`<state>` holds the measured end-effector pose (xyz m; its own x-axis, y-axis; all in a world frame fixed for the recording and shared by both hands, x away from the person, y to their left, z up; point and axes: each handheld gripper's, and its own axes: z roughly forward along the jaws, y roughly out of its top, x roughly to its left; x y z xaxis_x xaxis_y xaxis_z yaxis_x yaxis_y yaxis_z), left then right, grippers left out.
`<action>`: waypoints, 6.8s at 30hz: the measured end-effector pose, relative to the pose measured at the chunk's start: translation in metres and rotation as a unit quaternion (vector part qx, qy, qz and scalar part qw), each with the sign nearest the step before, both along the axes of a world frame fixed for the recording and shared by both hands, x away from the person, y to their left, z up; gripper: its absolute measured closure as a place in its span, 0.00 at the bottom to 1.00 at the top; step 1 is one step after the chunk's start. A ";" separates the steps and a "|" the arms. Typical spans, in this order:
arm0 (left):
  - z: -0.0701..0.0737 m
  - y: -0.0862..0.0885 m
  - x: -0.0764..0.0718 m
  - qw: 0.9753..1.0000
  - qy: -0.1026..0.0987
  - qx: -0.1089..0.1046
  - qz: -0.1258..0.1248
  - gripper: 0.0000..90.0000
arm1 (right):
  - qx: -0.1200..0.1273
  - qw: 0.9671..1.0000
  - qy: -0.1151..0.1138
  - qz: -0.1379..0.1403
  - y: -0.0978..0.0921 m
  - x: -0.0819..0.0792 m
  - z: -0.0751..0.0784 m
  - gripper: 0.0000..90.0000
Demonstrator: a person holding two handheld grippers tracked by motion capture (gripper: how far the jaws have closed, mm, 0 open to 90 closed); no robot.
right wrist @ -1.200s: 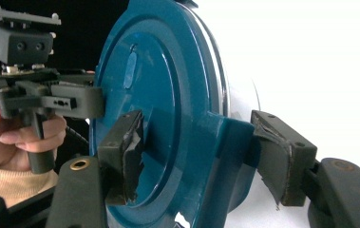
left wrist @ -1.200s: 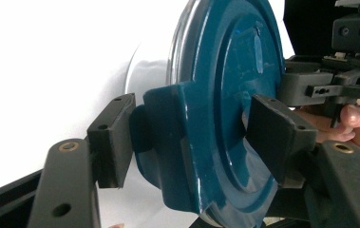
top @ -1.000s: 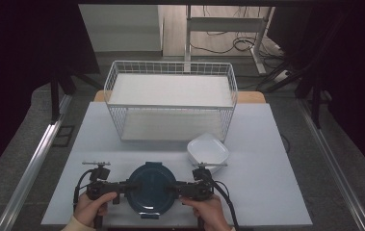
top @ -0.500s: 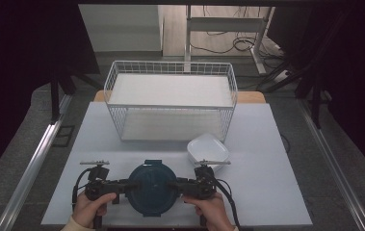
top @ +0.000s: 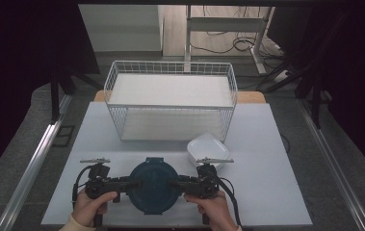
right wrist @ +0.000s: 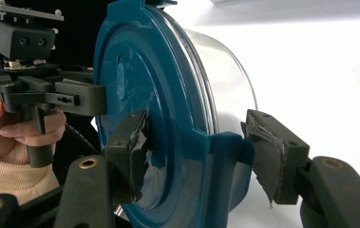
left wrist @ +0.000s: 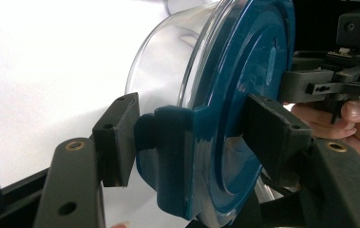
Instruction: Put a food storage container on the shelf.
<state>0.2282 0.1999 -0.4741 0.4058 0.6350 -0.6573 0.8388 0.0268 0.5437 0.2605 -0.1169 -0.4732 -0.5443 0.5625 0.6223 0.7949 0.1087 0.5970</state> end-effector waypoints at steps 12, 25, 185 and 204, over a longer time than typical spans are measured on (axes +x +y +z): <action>0.019 -0.004 0.009 1.000 -0.022 0.007 -0.005 0.42 | 0.003 1.000 -0.017 -0.003 -0.004 0.005 0.016 0.46; 0.060 -0.007 0.040 0.998 -0.053 0.013 -0.016 0.43 | 0.009 0.999 -0.040 -0.010 -0.008 0.029 0.052 0.46; 0.140 -0.003 0.096 0.973 -0.216 0.080 0.011 0.24 | -0.107 0.973 -0.197 -0.053 -0.052 0.096 0.183 0.15; 0.041 -0.009 0.043 0.976 -0.165 0.141 0.006 0.25 | -0.147 0.972 -0.179 -0.042 -0.100 0.023 0.081 0.21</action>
